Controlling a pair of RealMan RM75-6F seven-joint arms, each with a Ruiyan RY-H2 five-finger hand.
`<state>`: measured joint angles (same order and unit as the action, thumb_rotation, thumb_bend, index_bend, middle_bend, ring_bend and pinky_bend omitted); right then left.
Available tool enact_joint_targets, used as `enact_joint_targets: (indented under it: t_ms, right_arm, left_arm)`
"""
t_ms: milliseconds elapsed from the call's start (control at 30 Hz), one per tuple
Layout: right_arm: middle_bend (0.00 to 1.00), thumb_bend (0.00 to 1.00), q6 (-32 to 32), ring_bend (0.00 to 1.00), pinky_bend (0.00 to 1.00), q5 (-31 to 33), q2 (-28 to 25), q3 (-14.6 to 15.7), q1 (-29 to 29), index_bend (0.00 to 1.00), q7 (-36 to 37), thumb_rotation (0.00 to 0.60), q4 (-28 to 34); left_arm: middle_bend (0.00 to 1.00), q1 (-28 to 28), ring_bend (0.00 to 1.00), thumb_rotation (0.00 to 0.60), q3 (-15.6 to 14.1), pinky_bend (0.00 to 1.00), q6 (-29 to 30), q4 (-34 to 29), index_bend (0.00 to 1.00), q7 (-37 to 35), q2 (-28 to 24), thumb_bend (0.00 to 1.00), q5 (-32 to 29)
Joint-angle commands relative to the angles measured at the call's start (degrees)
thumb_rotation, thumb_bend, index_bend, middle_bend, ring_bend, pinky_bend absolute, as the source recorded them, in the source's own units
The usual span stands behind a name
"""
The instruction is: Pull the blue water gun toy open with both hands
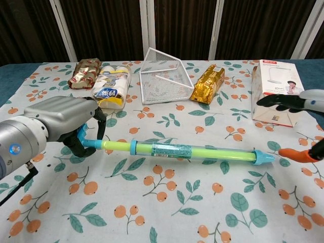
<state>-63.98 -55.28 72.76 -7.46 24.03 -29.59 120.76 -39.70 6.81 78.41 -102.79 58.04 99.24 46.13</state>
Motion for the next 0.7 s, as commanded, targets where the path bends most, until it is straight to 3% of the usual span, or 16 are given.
enact_joint_targets:
  t_ms: [33,167,400,700]
  right_arm:
    - [0.0,0.41,-1.6,0.0,0.0,6.2,4.6,-2.3,4.1,0.0,-5.0,0.6,-3.0]
    - [0.0,0.41,-2.7,0.0,0.0,11.5,7.5,-3.5,6.4,0.02,-7.1,0.6,-5.7]
    - [0.0,0.41,-4.2,0.0,0.0,15.2,11.0,-3.5,8.3,0.2,-7.9,0.6,-10.2]
    - [0.0,0.41,-4.9,0.0,0.0,16.1,12.8,-2.0,8.6,0.24,-6.9,0.6,-13.3]
  left_arm:
    - [0.23,0.0,0.05,0.6,0.1,0.15,-0.6,0.1,0.64,-0.6,-0.1,0.5,-0.3]
    - [0.23,-0.2,0.05,0.6,0.3,0.15,-1.3,0.6,0.64,-1.2,-0.2,0.5,-0.6]
    - [0.23,-0.4,0.05,0.6,0.6,0.15,-2.1,1.1,0.64,-2.2,-0.3,0.5,-0.8]
    - [0.23,-0.9,0.05,0.6,0.9,0.15,-2.2,0.5,0.64,-2.0,-0.7,0.5,-1.1]
